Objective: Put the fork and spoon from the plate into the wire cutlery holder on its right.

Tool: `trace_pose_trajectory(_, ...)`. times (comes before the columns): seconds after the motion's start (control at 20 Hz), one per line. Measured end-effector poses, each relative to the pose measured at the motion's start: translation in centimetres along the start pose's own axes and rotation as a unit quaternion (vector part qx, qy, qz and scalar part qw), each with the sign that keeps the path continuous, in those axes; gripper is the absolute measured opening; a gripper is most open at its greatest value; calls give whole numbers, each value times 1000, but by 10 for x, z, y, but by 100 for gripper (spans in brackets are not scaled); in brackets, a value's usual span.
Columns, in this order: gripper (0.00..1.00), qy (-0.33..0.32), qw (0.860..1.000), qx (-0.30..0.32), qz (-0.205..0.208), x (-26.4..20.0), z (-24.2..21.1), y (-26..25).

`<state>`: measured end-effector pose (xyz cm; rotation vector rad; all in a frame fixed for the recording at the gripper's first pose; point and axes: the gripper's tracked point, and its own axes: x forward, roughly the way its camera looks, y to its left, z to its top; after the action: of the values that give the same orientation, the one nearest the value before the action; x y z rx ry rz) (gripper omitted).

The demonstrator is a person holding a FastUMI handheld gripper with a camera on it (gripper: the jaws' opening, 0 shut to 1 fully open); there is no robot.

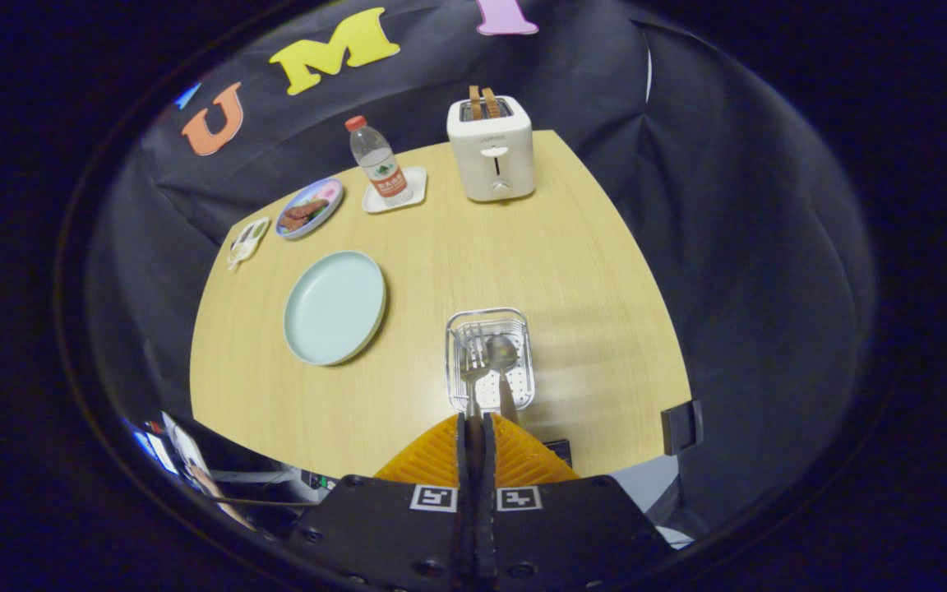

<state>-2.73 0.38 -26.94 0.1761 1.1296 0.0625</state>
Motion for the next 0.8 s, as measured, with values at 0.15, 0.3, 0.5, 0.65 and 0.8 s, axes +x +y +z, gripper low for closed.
trace_pose_trajectory(0.15, 3, 21, 1000, 7, -12, 3, 3, -1)
trace_pose_trajectory(0.3, 4, 22, 999, 9, -27, 10, 13, 2)
trace_pose_trajectory(0.5, 5, 44, 999, 12, -30, 13, 11, 4)
trace_pose_trajectory(0.65, 8, 57, 997, 20, -45, 14, 10, -3)
trace_pose_trajectory(0.8, 8, 60, 997, 28, -44, 15, 10, -5)
